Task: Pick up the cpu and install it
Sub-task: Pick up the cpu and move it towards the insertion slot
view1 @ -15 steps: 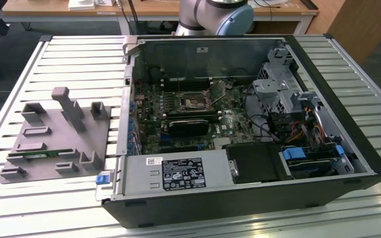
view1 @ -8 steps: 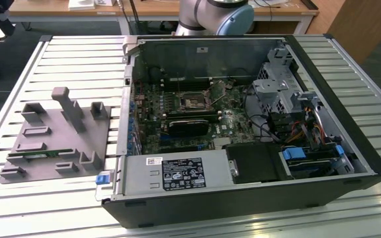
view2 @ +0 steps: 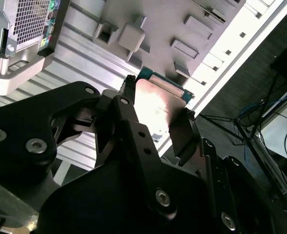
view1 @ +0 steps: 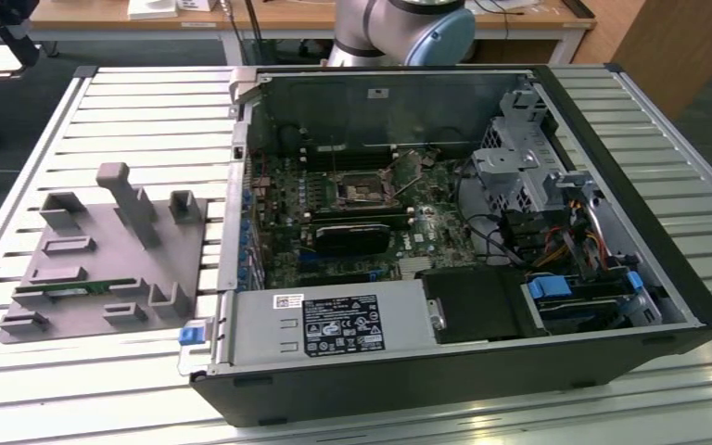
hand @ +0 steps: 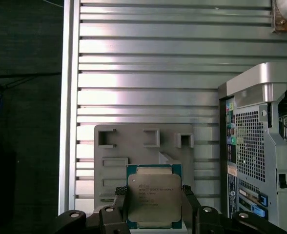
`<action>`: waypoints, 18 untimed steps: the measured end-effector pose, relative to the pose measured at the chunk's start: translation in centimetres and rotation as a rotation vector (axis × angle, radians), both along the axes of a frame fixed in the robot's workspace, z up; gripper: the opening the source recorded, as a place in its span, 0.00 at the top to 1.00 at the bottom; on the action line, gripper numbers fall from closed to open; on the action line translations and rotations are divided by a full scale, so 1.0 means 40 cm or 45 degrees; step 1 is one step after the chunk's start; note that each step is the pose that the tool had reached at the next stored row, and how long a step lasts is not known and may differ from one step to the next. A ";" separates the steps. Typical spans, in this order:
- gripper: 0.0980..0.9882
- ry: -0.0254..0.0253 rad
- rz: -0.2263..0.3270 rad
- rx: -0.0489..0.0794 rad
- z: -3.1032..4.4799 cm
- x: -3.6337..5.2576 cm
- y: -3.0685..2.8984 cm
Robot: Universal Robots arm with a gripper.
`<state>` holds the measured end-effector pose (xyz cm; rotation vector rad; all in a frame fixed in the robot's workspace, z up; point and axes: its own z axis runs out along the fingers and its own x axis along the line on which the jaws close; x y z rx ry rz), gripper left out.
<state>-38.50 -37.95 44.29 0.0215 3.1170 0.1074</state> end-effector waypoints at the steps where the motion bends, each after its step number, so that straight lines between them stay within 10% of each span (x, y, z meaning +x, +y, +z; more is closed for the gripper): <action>1: 0.52 0.0000 0.000 0.000 0.000 0.003 0.000; 18: 0.52 0.0001 0.000 0.000 0.000 0.044 0.001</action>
